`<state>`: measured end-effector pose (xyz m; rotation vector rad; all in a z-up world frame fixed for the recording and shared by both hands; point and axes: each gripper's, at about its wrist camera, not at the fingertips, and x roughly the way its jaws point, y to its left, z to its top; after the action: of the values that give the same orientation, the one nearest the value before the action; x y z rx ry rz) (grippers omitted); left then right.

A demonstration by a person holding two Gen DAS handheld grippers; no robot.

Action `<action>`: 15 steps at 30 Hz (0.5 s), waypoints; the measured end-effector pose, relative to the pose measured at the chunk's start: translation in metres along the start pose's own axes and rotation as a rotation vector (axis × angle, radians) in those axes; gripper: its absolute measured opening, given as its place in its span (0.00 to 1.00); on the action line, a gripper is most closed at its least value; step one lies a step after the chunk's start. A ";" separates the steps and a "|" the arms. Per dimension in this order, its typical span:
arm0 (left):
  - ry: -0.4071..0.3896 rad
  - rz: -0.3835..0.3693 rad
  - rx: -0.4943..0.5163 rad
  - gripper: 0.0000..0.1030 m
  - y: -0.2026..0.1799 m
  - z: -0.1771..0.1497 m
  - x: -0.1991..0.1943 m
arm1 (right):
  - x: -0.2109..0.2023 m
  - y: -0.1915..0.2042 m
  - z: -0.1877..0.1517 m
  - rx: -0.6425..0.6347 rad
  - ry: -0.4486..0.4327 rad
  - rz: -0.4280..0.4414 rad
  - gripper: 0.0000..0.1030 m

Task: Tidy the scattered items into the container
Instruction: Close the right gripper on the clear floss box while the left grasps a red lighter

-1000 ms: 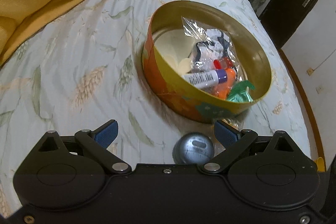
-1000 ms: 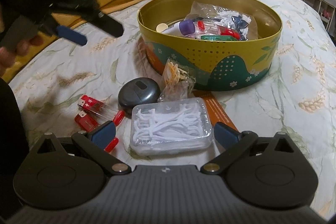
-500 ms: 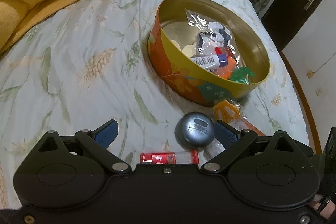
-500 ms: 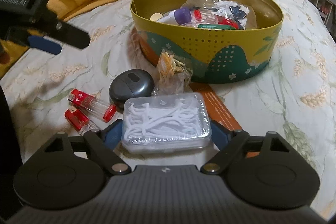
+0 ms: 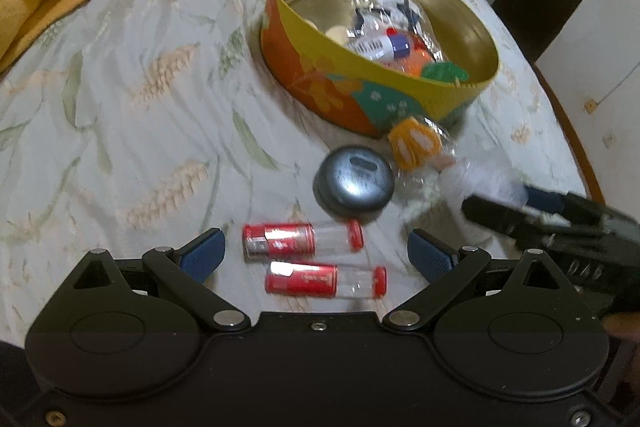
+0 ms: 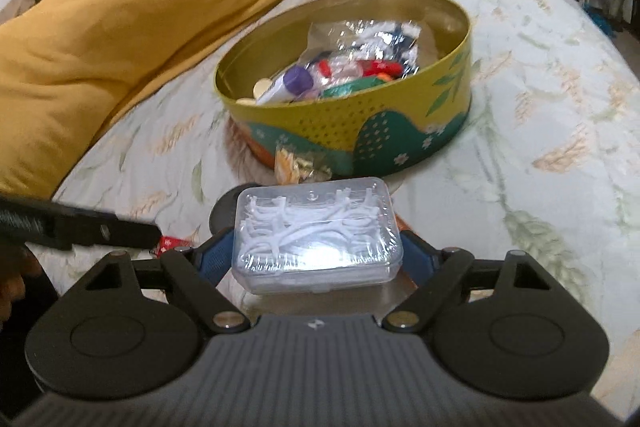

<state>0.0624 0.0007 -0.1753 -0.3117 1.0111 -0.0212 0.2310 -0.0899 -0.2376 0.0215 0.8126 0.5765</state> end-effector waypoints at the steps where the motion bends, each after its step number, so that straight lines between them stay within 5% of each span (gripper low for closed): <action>1: 0.004 0.002 0.003 0.95 -0.002 -0.002 0.001 | -0.003 -0.001 0.001 0.006 -0.008 -0.003 0.83; 15: 0.110 -0.015 0.041 0.95 -0.014 -0.016 0.012 | -0.032 -0.019 0.008 0.094 -0.110 -0.034 0.83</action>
<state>0.0573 -0.0186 -0.1892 -0.2829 1.1162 -0.0736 0.2285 -0.1208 -0.2143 0.1242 0.7312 0.5005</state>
